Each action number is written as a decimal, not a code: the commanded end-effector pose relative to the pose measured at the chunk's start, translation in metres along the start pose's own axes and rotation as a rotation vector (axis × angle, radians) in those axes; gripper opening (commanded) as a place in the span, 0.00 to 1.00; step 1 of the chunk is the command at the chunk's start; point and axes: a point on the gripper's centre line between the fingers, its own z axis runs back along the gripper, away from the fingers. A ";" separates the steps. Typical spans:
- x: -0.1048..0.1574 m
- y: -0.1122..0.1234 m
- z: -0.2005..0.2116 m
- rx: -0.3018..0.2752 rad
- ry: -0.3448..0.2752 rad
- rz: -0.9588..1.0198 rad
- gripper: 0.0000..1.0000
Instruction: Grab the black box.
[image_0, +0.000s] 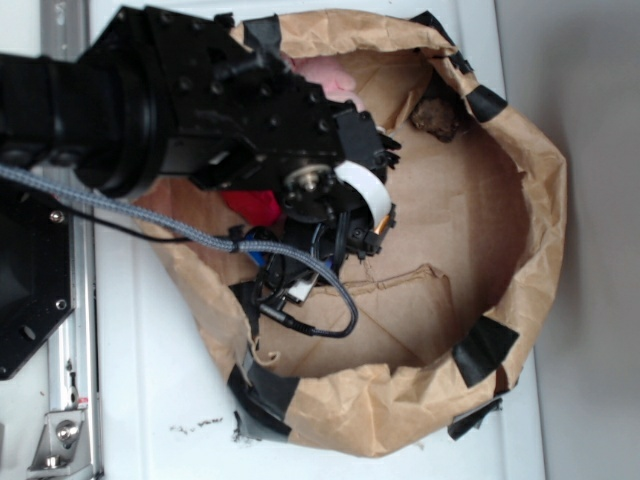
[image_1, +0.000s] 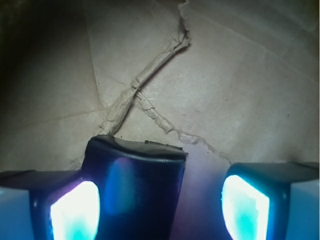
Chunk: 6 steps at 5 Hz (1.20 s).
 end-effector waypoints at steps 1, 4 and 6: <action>0.004 -0.007 -0.001 0.013 -0.007 -0.044 1.00; -0.005 -0.033 -0.009 -0.130 0.068 -0.124 1.00; -0.010 -0.043 -0.007 -0.250 0.120 -0.181 1.00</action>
